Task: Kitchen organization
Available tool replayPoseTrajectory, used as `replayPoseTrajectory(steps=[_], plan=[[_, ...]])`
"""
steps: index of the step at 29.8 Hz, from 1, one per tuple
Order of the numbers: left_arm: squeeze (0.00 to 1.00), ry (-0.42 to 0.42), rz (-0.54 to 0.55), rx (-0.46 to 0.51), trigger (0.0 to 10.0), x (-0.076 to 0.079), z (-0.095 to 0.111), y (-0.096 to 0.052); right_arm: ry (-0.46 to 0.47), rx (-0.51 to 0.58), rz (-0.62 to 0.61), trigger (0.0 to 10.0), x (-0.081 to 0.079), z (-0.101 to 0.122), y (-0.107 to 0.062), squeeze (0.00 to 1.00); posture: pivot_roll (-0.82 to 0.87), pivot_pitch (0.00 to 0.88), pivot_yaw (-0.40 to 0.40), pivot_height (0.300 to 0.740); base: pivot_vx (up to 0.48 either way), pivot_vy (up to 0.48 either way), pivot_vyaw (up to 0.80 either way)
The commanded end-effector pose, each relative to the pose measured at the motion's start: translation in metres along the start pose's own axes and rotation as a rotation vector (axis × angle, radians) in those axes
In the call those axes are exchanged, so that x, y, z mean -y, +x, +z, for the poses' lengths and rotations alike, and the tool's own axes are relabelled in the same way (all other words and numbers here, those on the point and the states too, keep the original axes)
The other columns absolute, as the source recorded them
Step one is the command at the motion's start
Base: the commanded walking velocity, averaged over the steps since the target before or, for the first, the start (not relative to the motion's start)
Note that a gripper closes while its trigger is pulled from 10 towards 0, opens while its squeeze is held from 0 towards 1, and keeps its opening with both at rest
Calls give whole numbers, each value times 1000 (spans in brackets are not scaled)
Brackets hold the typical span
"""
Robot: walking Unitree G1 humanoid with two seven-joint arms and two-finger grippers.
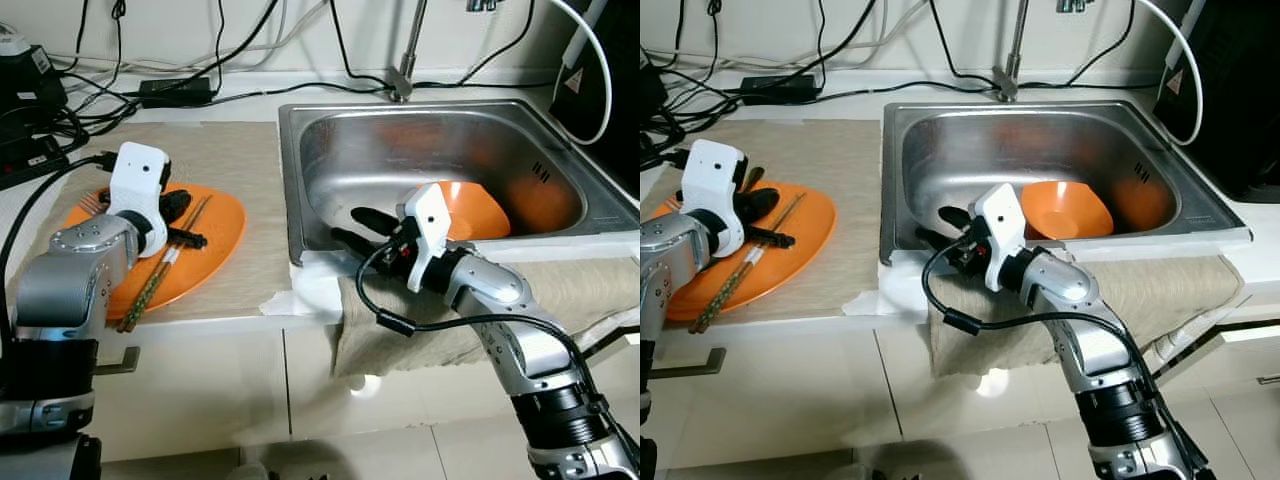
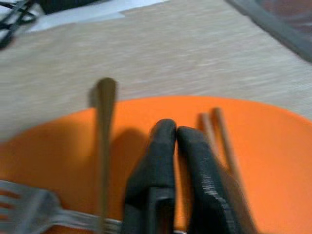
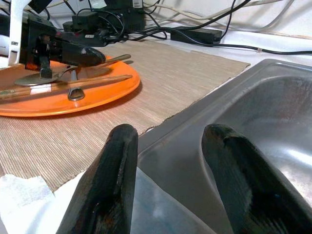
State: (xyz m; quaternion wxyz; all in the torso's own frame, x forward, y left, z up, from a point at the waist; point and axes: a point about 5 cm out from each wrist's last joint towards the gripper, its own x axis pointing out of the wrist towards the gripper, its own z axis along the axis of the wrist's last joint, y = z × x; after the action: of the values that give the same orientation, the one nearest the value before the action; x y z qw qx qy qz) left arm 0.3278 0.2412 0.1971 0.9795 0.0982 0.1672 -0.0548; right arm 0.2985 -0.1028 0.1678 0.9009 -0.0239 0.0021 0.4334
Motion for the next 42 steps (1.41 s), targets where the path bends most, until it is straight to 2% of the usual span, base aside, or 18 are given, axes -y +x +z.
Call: replayPoseTrajectory(steps=[1,2,4,26,30,37,38,39,40,42], plan=[[1000,18,25,19,10000,-5,6,-1,-4,2,-6,10000,1,2,-2,0,88,23,2,740,0,0,0],[1000,35,60,24,10000,-12,8,1,-4,2,-7,10000,1,2,-2,0,86,24,3,740,0,0,0],[1000,44,78,23,10000,-17,9,1,-4,2,-7,10000,1,2,-1,0,86,25,4,740,0,0,0],[1000,58,62,-33,10000,-15,-9,6,-3,1,-9,10000,0,1,-3,0,84,31,1,740,0,0,0],[1000,69,77,-48,10000,-20,-15,9,-3,2,-9,10000,0,1,-2,0,84,32,1,740,0,0,0],[1000,93,84,-46,10000,-25,-12,13,-3,3,-13,10000,0,2,-2,0,78,33,0,740,0,0,0],[831,92,84,-46,10000,-25,-11,13,-4,2,-13,10000,0,2,-2,0,77,33,1,740,0,0,0],[831,92,84,-46,10000,-25,-11,13,-4,2,-13,10000,0,2,-2,0,77,33,1,740,0,0,0],[0,90,82,-46,10000,-25,-11,14,-4,3,-14,10000,0,2,-2,0,76,32,2,740,0,0,0],[0,74,78,-48,10000,-24,-10,16,-3,3,-16,10000,0,2,-2,0,75,32,4,740,0,0,0]])
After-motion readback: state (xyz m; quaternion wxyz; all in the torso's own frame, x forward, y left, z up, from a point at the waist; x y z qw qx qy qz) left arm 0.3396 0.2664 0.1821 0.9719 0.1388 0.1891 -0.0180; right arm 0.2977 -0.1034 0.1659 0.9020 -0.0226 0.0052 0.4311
